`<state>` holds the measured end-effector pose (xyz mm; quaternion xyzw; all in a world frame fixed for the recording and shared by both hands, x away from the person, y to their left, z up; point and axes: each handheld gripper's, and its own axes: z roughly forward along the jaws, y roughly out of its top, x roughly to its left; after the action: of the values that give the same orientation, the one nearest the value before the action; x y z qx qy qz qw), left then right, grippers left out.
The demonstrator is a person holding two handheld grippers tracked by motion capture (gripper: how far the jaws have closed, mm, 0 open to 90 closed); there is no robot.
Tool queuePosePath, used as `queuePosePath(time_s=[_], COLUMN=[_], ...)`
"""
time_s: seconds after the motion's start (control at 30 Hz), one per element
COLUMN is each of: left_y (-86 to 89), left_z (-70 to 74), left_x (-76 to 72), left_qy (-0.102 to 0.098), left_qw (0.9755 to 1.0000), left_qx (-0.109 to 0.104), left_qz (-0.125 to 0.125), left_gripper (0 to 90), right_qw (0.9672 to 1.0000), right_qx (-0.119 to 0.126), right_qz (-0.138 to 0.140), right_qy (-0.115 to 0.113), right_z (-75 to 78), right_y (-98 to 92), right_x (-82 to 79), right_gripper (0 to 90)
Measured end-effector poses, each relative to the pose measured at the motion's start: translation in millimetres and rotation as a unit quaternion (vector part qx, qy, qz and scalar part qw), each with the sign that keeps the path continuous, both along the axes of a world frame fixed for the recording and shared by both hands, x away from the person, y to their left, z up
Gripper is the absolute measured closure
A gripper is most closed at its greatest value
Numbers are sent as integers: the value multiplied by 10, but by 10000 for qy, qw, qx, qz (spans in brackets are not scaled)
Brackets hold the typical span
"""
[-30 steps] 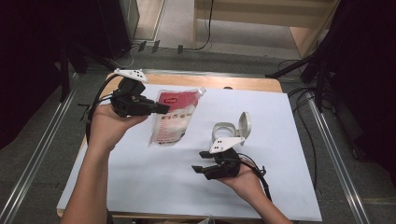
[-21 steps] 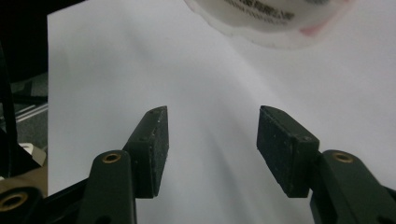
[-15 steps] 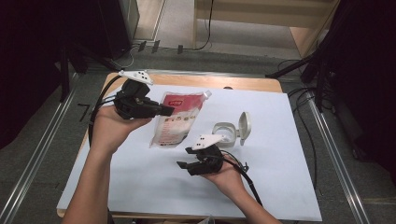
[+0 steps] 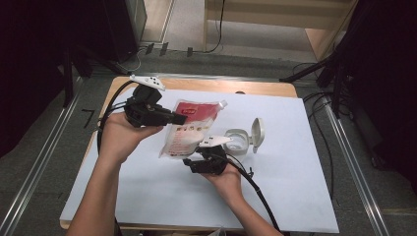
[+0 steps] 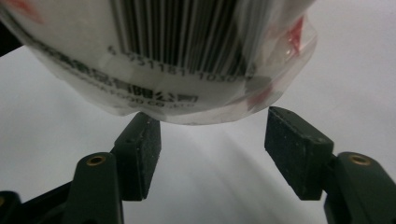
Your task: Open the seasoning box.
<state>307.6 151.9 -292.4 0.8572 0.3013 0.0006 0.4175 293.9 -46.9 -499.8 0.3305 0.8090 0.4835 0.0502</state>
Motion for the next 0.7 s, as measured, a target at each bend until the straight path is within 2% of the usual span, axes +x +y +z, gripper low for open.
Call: queuePosePath(time_s=[0.13,0.23,0.43,0.6,0.7], left_y=[-27,-24,11,32,29], left_z=[-4,-11,-37,-68,-76], left_x=[0,9,41,66,76], left_qy=[15,55,300,477,475], left_qw=[10000,10000,9994,9984,9984], left_qx=[21,5,-168,-264,-248], left_qz=[36,43,75,111,152], left_gripper=[900,900,900,900,900], right_qw=[9998,9992,9981,9953,9944], right_qx=[84,-24,72,139,80], right_qz=[-180,-353,-494,-670,-665], right_qy=[-24,-168,-350,-680,-818], right_z=[-58,-99,-116,-93,-88], right_y=[40,60,81,102,139], right_x=[13,18,16,-32,-68], right_gripper=[364,364,376,382,432])
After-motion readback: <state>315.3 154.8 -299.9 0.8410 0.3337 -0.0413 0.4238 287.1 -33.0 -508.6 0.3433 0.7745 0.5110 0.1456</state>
